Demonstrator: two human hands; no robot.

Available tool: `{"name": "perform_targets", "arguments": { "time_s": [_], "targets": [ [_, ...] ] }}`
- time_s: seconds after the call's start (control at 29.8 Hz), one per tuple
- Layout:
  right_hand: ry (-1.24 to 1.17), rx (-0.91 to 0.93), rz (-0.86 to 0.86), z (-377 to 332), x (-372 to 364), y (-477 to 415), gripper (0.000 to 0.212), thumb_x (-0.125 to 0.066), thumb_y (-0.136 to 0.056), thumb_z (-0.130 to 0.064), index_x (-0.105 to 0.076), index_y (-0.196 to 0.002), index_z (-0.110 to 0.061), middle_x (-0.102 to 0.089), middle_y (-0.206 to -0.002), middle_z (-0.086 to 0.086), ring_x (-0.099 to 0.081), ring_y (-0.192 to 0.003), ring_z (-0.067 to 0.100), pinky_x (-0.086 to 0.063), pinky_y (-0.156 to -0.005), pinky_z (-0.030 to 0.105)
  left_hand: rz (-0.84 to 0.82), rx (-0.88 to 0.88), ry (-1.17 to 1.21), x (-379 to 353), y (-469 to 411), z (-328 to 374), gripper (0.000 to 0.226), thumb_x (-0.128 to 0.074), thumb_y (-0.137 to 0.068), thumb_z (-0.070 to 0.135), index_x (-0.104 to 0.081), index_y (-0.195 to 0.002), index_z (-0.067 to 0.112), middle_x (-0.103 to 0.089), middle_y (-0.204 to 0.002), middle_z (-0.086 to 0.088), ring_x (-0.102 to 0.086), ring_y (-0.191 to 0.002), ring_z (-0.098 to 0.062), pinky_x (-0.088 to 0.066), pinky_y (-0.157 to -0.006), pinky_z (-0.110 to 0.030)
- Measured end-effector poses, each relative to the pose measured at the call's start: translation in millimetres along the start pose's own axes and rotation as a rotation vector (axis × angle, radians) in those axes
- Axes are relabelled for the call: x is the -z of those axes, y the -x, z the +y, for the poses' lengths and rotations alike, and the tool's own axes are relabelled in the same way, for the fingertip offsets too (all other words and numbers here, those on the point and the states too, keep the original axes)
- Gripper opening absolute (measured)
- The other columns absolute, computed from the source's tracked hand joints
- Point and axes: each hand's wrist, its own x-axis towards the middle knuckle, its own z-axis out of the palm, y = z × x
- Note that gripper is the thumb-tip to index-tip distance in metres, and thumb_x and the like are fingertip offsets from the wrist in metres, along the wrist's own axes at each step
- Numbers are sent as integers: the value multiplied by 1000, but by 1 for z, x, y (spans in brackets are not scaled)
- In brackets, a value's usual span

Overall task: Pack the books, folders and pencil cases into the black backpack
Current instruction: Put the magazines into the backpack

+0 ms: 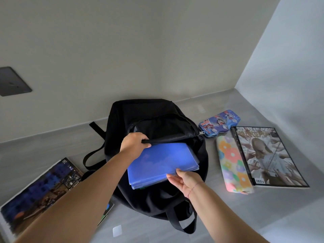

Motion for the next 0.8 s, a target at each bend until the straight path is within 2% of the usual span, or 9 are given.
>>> {"name": "perform_targets", "arguments": {
  "time_s": [0.13, 0.27, 0.4, 0.54, 0.57, 0.6, 0.64, 0.7, 0.8],
  "targets": [
    [219, -49, -70, -15, 14, 11, 14, -55, -92, -7, -54, -92, 7, -62, -81, 27, -68, -63, 31, -59, -50, 35, 3, -39, 13, -5, 6, -4, 24, -66, -85, 33, -67, -104, 19, -61, -98, 6, -58, -97, -16, -47, -80, -28],
    [706, 68, -25, -26, 27, 24, 29, -57, -91, -27, -61, -92, 2, -66, -66, 15, -63, -47, 19, -52, -46, 23, 187, -85, 78, -1, 21, -12, 37, -64, -84, 44, -63, -114, 24, -59, -116, 11, -46, -115, -11, -30, -97, -28],
    [720, 379, 20, -33, 12, 21, 15, -57, -89, -16, -61, -89, -2, -59, -73, 9, -55, -54, 15, -45, -50, 20, 326, -30, 123, 8, 39, -32, 34, -61, -87, 39, -64, -115, 19, -62, -118, 4, -50, -117, -19, -36, -101, -35],
    [802, 526, -25, -24, -16, 17, 21, -50, -83, -8, -47, -70, 8, -39, -70, 9, -36, -69, 23, -35, -67, 32, 361, 105, 201, 20, 55, -52, 34, -56, -91, 37, -62, -118, 17, -60, -121, 0, -50, -118, -19, -40, -101, -37],
    [820, 536, -49, -19, -23, 17, 21, -50, -83, -8, -47, -69, 7, -40, -69, 8, -36, -69, 24, -22, -72, 32, 365, 139, 215, 22, 60, -58, 34, -55, -91, 38, -61, -119, 18, -60, -121, 0, -50, -118, -18, -41, -99, -36],
    [831, 552, -66, -14, -28, 15, 19, -52, -84, -9, -54, -71, 4, -47, -71, 6, -44, -70, 24, -42, -97, 50, 364, 164, 218, 23, 65, -66, 34, -54, -92, 38, -61, -119, 18, -60, -121, 0, -51, -117, -18, -42, -97, -35],
    [841, 568, -82, -8, -34, 17, 14, -55, -86, -12, -62, -76, -5, -57, -77, 3, -54, -76, 23, -51, -87, 42, 365, 183, 215, 23, 71, -73, 35, -54, -92, 39, -61, -119, 18, -60, -121, 0, -51, -116, -19, -42, -97, -35],
    [843, 622, -143, 5, -46, 23, 10, -59, -86, -15, -63, -84, -23, -64, -90, 0, -63, -91, 22, -52, -90, 39, 379, 224, 210, 25, 85, -90, 34, -53, -92, 40, -62, -118, 19, -60, -120, 0, -52, -115, -20, -44, -97, -37],
    [866, 732, -255, 30, -68, 28, 16, -61, -86, -13, -62, -88, -29, -68, -94, -2, -66, -93, 19, -53, -87, 34, 434, 335, 250, 26, 107, -119, 34, -56, -91, 39, -64, -114, 17, -60, -115, -4, -57, -106, -23, -47, -92, -41]
  ]
}}
